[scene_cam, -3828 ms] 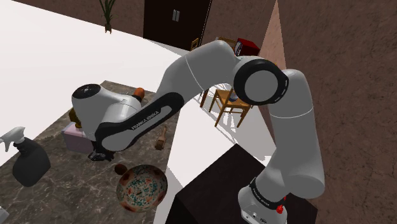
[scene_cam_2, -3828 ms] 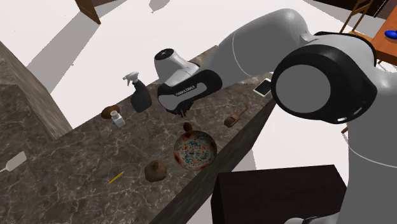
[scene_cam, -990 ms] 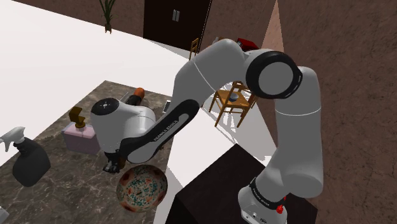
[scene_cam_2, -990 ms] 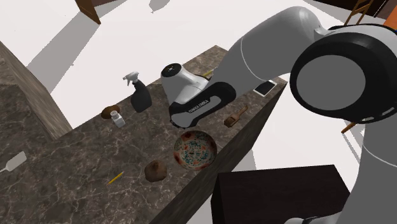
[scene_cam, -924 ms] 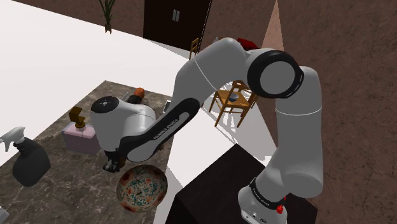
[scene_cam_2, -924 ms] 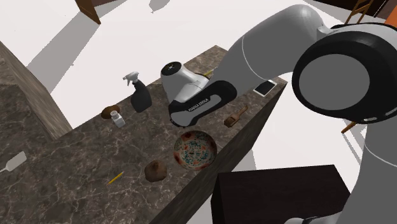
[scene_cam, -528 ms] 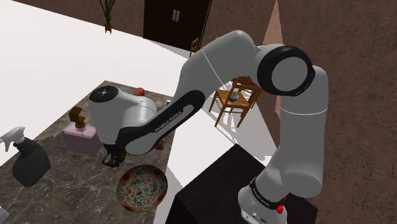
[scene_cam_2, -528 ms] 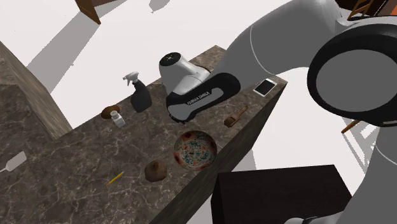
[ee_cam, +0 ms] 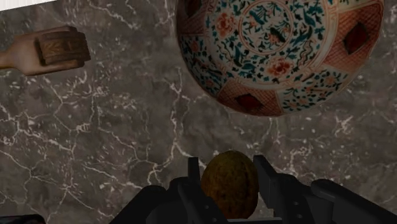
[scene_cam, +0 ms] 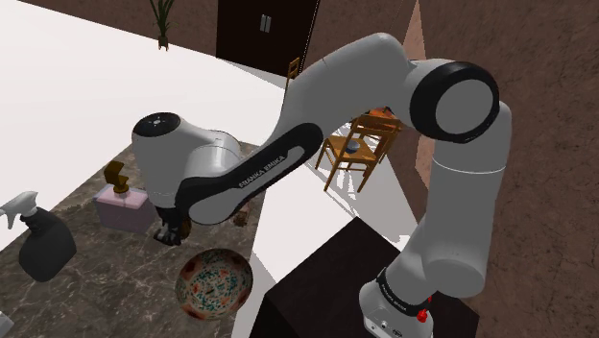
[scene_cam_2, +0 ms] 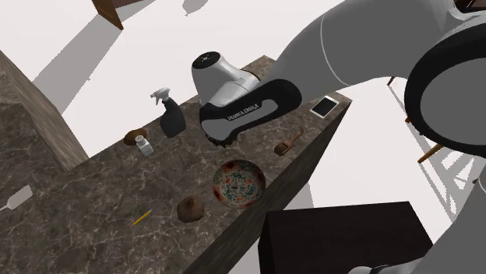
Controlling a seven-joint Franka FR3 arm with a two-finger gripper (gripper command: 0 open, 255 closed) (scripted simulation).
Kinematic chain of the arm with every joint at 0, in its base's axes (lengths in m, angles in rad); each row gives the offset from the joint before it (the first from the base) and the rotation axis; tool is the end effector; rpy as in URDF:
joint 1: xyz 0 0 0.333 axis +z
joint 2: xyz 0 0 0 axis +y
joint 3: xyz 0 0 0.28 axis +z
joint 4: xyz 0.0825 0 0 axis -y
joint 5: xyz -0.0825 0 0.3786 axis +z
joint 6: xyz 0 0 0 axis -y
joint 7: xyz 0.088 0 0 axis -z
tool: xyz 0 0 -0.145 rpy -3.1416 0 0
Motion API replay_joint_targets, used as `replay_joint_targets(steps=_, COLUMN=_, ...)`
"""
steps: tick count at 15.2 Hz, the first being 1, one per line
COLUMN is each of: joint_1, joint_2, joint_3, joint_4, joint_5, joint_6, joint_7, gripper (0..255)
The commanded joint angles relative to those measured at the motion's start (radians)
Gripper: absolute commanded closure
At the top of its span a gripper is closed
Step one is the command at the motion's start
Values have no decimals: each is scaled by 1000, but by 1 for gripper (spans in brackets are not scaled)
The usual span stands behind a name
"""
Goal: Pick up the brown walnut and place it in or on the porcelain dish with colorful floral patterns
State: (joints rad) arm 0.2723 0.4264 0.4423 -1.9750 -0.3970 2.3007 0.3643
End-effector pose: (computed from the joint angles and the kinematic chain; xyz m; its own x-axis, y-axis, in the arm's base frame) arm 0.4547 0.3732 0.1997 0.8295 0.5584 -0.0126 0.5559 -0.8232 0.1156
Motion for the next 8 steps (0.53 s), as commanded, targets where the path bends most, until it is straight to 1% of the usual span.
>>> replay_joint_targets(steps=1, joint_1=-6, joint_2=-47, joint_3=13, joint_4=-66, joint_5=13, joint_6=21, joint_7=9, gripper=255)
replay_joint_targets(steps=5, joint_1=-13, joint_2=-164, joint_3=48, joint_4=-241, joint_5=49, joint_6=88, joint_7=41, gripper=255)
replay_joint_targets(steps=8, joint_1=-12, joint_2=-250, joint_3=77, joint_4=-362, joint_5=89, joint_6=132, joint_7=58, gripper=255)
